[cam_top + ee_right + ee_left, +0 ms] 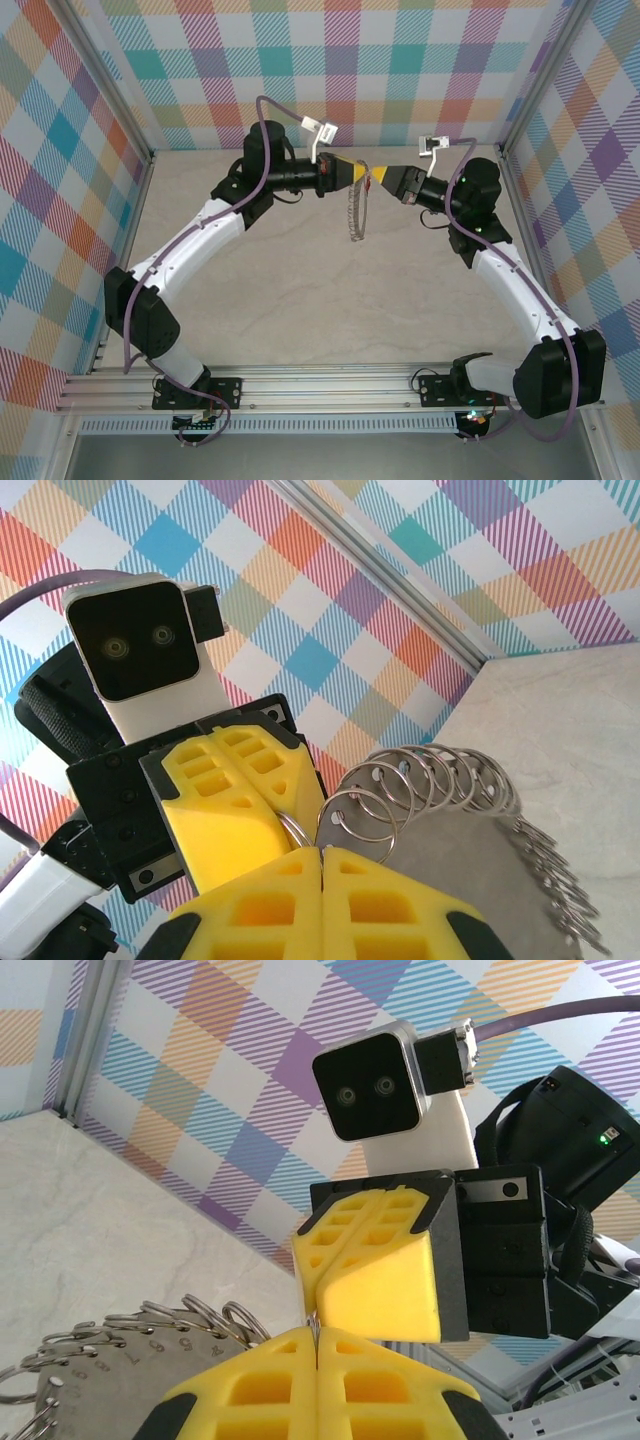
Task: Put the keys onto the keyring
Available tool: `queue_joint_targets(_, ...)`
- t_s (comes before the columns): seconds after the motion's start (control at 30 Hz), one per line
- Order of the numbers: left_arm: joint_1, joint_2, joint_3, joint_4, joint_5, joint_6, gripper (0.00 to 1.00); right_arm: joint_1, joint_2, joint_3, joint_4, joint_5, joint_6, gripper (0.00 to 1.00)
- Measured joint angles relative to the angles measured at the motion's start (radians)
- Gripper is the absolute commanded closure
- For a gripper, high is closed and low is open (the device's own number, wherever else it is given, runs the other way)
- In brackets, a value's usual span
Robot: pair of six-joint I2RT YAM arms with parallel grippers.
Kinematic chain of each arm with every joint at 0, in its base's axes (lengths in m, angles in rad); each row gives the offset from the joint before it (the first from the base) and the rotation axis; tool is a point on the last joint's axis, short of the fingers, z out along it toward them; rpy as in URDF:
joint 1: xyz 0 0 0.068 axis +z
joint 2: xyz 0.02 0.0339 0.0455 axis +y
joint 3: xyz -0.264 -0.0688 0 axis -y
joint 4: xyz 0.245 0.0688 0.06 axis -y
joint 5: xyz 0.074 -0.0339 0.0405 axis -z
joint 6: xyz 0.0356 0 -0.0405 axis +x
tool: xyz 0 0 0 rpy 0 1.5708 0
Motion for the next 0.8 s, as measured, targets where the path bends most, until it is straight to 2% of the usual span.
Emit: queue_joint_targets(0.8, -0.002, -0.058, -0.09, 0.115, -0.086, -0.032, 1.0, 0.017, 0.016, 0.0, 0.046, -0.039, 0.111, 1.0)
